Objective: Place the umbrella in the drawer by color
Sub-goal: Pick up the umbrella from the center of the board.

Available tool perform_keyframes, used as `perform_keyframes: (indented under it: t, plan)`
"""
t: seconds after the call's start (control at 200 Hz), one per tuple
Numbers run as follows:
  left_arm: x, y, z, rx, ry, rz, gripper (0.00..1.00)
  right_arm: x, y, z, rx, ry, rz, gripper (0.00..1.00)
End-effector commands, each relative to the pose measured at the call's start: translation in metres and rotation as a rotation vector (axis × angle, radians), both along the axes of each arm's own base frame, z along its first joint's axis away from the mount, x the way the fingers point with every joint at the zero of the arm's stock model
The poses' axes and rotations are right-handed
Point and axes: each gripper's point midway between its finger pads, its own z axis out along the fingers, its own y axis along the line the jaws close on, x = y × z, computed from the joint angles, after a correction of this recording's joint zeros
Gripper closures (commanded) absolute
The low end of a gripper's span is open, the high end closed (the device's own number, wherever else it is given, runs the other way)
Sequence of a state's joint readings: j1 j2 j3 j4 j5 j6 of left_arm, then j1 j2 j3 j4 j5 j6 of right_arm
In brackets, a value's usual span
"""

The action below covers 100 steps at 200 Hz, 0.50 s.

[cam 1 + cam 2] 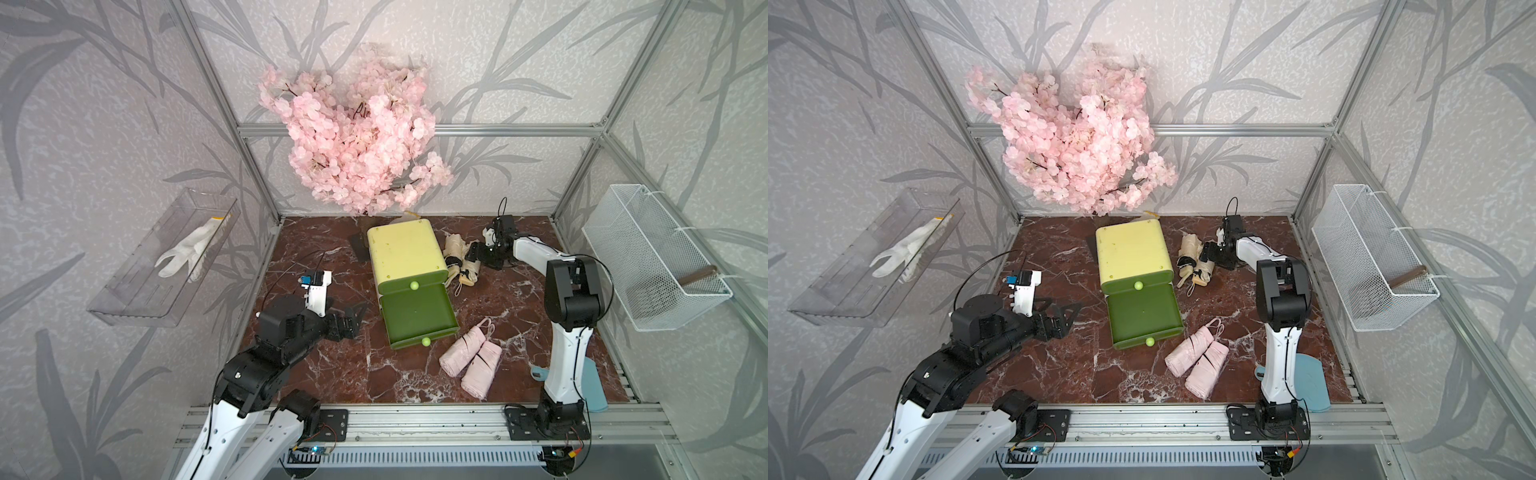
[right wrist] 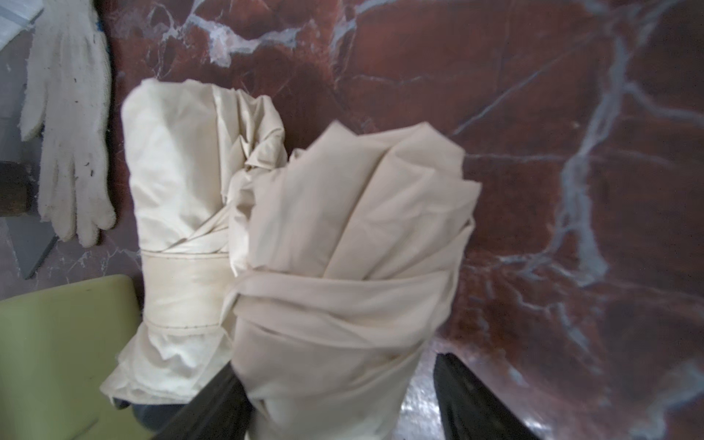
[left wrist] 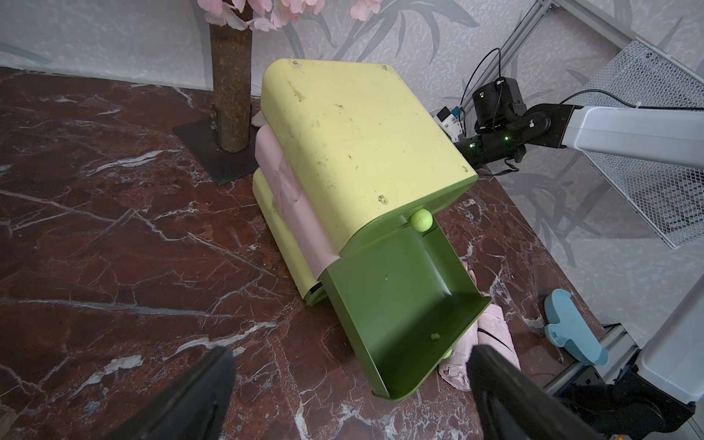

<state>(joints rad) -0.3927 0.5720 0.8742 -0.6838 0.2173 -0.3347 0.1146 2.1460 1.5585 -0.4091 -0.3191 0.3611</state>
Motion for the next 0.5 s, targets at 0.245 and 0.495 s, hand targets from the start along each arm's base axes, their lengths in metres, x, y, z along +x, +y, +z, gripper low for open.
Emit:
perform_keyframes:
  t: [0.245,0.495]
  plan:
    - [0.002,0.0,-0.008,0.011,0.013,-0.004,0.0,-0.002,-0.013,-0.011,-0.053,-0.04,-0.015,0.45]
    - [0.003,0.003,-0.008,0.012,0.007,0.018,0.0,-0.017,-0.039,0.083,-0.173,-0.318,-0.056,0.57]
